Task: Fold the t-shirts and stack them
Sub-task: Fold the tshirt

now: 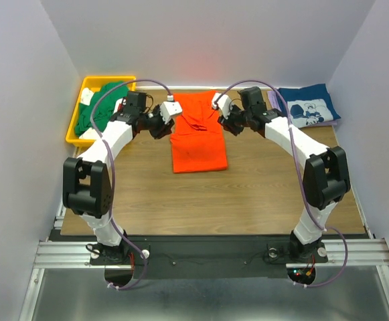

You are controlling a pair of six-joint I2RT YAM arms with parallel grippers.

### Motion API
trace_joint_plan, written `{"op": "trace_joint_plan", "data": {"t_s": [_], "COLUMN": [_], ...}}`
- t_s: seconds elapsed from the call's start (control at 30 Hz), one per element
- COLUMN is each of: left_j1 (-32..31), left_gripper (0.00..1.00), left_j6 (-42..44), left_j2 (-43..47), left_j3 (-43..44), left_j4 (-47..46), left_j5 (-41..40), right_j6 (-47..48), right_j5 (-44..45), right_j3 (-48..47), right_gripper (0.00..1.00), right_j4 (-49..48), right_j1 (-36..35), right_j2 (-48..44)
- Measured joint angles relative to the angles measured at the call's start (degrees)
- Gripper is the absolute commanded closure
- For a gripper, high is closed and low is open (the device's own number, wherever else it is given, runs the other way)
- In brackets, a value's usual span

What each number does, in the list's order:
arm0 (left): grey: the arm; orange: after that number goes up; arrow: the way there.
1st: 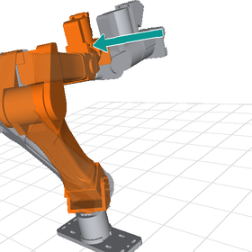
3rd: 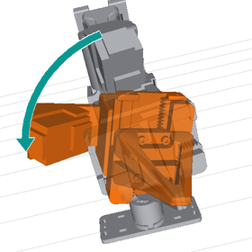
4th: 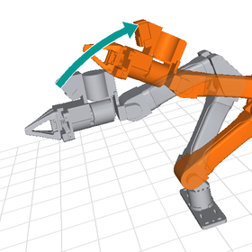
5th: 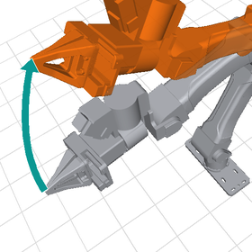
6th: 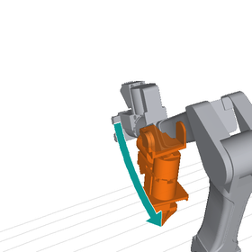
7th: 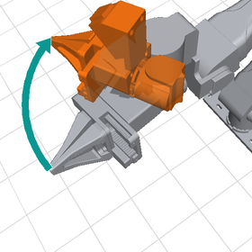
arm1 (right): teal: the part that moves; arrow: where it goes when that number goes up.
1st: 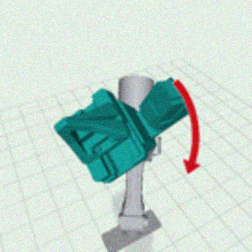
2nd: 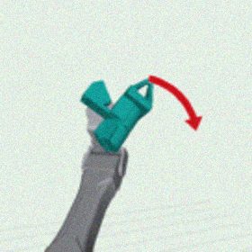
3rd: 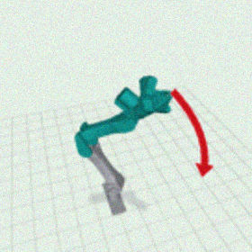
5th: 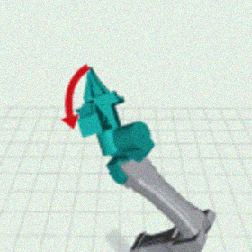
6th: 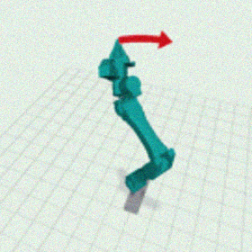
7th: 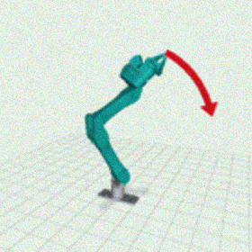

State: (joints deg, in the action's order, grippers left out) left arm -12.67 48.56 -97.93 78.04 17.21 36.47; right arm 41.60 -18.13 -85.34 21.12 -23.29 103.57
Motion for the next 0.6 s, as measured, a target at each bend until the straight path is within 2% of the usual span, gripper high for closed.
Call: {"op": "trace_joint_plan", "data": {"t_s": [0.2, 0.37, 0.6], "left_j1": [-1.95, -4.52, -9.64], "left_gripper": [0.54, 0.53, 0.5], "left_j6": [-1.49, -0.57, 3.52], "left_j2": [4.04, 4.04, 4.26], "left_j3": [-11.23, -17.44, -22.16], "left_j4": [1.33, 0.81, -5.38], "left_j5": [1.22, -2.21, -8.63], "right_j6": [-11.67, -18.4, -18.82], "right_j5": [-7.39, -11.56, -12.15], "right_j3": [0.72, 1.2, 6.19], "right_gripper": [0.62, 0.63, 0.63], "right_j4": [5.77, 7.8, 8.31], "right_j1": [-0.02, -0.02, -0.02], "right_j2": [2.89, 8.15, 10.08]}}
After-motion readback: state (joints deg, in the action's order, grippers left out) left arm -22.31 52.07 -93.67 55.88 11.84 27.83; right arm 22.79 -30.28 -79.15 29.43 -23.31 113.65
